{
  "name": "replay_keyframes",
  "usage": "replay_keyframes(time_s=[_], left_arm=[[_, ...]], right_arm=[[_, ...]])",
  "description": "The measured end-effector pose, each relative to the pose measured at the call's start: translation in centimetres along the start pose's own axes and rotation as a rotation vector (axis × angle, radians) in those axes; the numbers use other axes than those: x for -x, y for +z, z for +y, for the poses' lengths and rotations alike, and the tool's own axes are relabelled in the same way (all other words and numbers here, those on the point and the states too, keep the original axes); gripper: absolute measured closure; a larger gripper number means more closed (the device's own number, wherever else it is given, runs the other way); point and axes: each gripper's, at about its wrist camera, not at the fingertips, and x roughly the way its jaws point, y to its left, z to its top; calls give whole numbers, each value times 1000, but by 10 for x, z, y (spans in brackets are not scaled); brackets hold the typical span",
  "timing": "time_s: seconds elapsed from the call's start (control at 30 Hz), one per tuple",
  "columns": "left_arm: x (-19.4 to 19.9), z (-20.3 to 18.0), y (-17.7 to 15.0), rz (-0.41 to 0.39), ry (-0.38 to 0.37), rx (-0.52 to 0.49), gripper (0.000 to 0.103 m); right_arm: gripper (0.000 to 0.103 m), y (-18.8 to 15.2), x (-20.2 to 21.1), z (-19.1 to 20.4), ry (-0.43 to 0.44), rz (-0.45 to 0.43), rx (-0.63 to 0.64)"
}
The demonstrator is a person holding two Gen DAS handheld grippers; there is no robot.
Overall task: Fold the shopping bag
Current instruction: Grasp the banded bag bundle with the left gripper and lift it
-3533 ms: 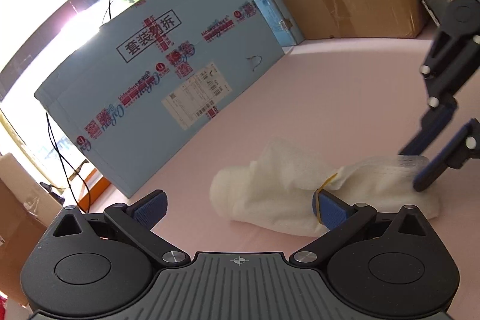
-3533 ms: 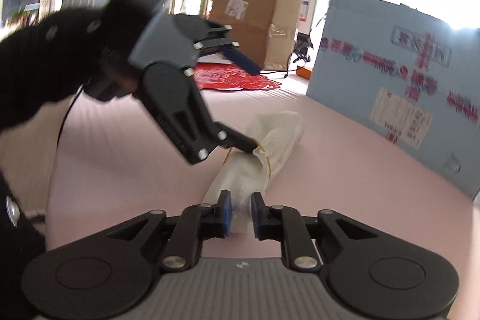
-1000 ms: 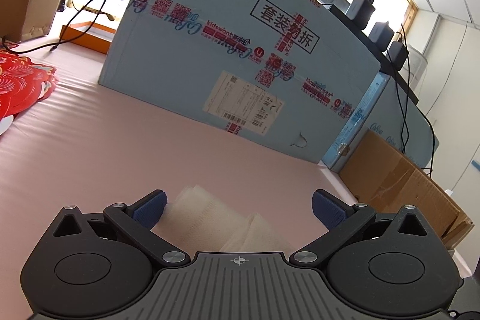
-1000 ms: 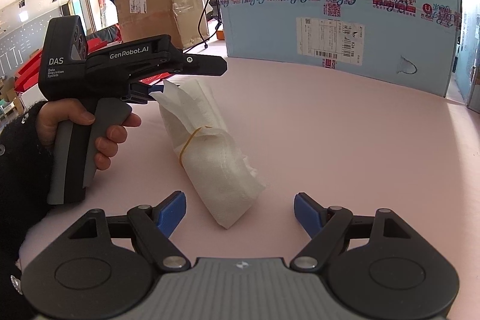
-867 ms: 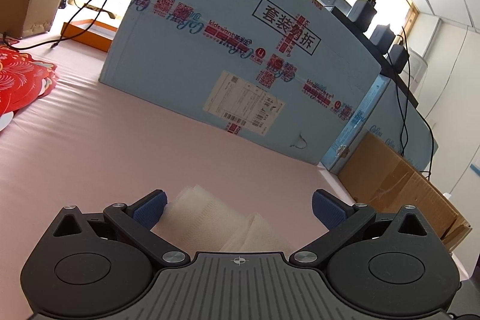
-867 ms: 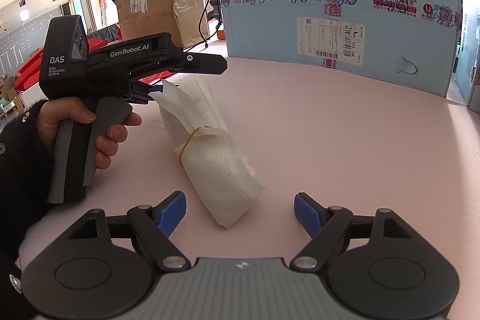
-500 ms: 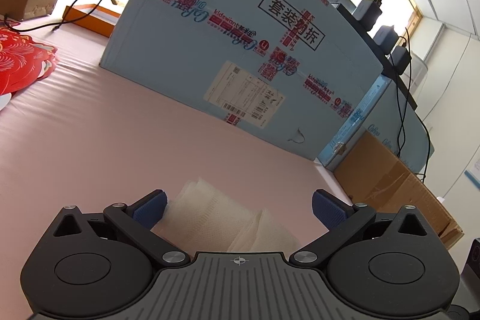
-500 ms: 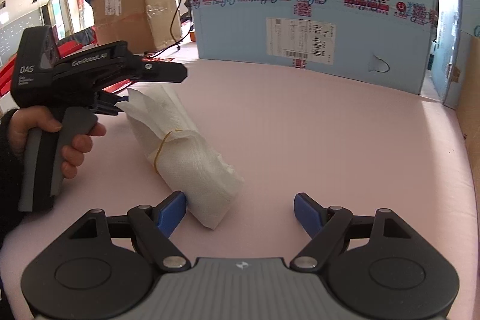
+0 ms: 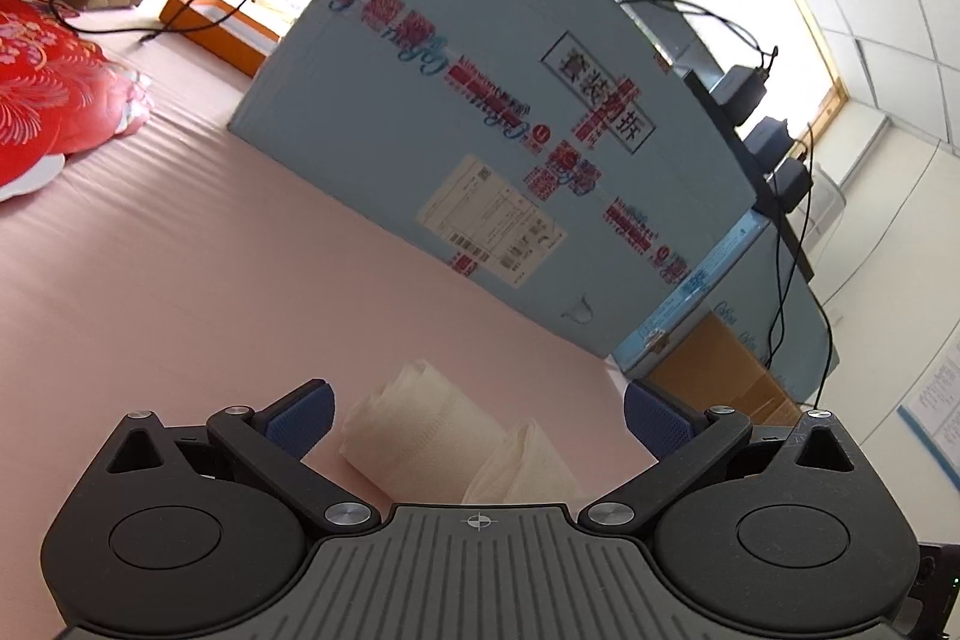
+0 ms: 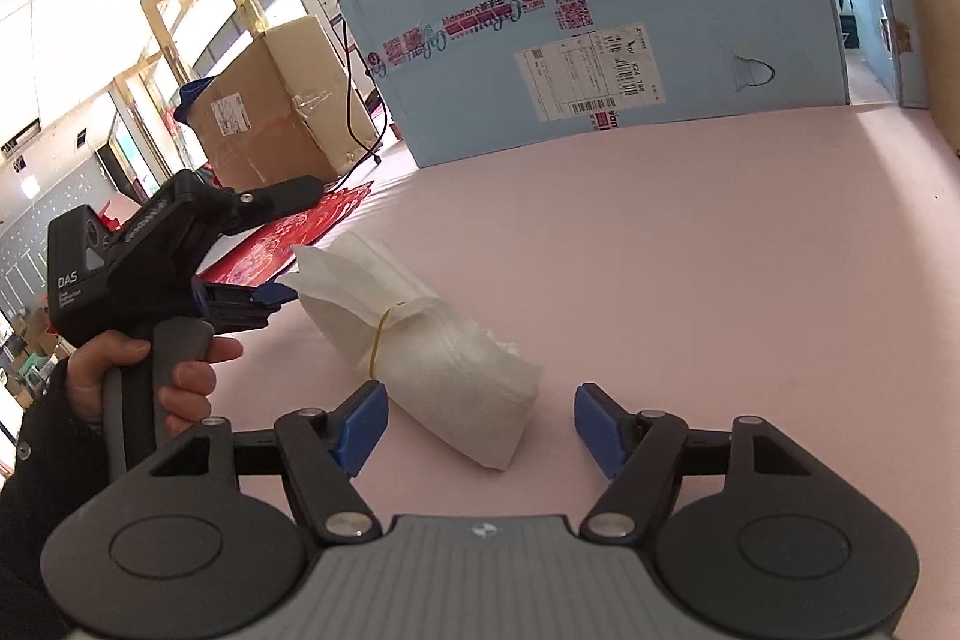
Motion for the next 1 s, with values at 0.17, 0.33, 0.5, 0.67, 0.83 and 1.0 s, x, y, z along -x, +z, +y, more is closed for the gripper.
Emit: replay_keyframes(time_s=[0.17, 0.33, 0.5, 0.67, 0.83, 1.0], left_arm=[[-5, -12, -5, 19, 62, -78, 16], [-1, -18, -6, 3, 72, -102, 38], [11, -39, -5, -55, 7, -136, 39], [20, -77, 0, -128, -84, -209, 39], [16, -132, 4, -199, -217, -320, 39], [-9, -193, 2, -201, -339, -418, 39]], right_arm=[[65, 0, -4, 1, 8, -5, -9], [70, 0, 4, -3, -1, -38, -45], [70, 4, 26, -5, -14, -123, -40], [70, 10, 62, -5, -35, -247, -9], [70, 17, 116, -11, -81, -408, 39], [68, 23, 171, -28, -191, -547, 82]])
